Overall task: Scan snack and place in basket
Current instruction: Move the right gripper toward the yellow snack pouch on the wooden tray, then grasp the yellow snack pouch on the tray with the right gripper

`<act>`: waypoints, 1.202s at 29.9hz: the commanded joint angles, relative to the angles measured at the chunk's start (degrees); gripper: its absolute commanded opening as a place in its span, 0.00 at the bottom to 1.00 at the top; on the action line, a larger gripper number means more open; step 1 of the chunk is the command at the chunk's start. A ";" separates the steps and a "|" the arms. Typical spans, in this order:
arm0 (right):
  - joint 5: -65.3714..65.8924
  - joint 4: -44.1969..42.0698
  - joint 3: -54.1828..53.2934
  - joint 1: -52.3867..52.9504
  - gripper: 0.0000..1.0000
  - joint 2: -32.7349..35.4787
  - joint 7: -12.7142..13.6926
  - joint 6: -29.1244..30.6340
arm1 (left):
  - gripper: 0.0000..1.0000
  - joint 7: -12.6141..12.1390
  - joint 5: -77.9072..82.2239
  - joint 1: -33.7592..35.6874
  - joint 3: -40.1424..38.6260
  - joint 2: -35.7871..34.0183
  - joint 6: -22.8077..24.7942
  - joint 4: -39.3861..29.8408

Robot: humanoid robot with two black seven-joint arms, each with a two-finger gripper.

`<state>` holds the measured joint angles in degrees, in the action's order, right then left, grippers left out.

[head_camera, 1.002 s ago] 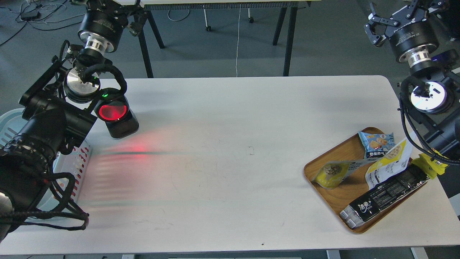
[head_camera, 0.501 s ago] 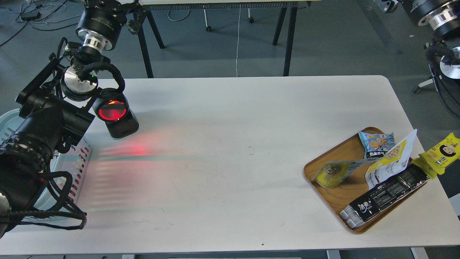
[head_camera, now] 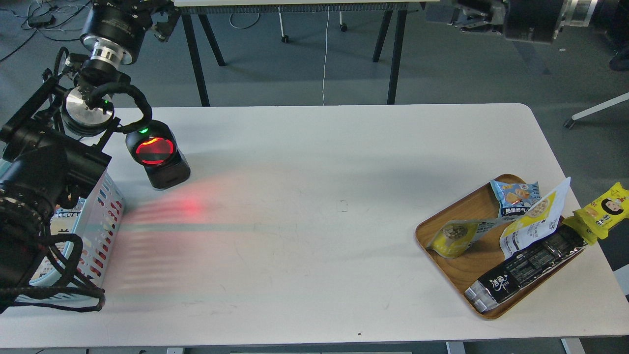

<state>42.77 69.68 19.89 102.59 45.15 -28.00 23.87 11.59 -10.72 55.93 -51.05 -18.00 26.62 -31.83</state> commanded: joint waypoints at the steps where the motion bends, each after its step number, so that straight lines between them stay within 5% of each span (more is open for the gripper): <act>1: 8.97 6.85 7.60 6.47 0.99 -0.23 0.00 -3.03 | 1.00 0.01 0.00 0.06 -0.01 0.16 0.01 -0.07; 10: 35.86 22.42 22.81 18.08 0.98 -0.24 0.00 -9.89 | 1.00 0.01 0.00 0.14 -0.01 0.07 0.09 -0.07; 20: 58.29 24.27 29.93 19.32 0.89 -1.64 0.00 -15.96 | 1.00 0.10 0.00 0.14 0.08 -0.11 0.09 -0.78; 27: 62.61 24.54 33.98 18.09 0.74 -1.82 0.00 -16.14 | 1.00 0.10 0.00 0.06 0.08 -0.11 0.09 -0.78; 36: 63.14 29.45 36.09 17.91 0.71 1.34 0.00 -16.93 | 1.00 0.01 0.00 -0.03 0.08 -0.64 0.44 -0.78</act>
<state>105.80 96.96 55.10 120.43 45.27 -27.99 6.93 11.68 -10.72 55.90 -50.98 -18.49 26.92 -32.62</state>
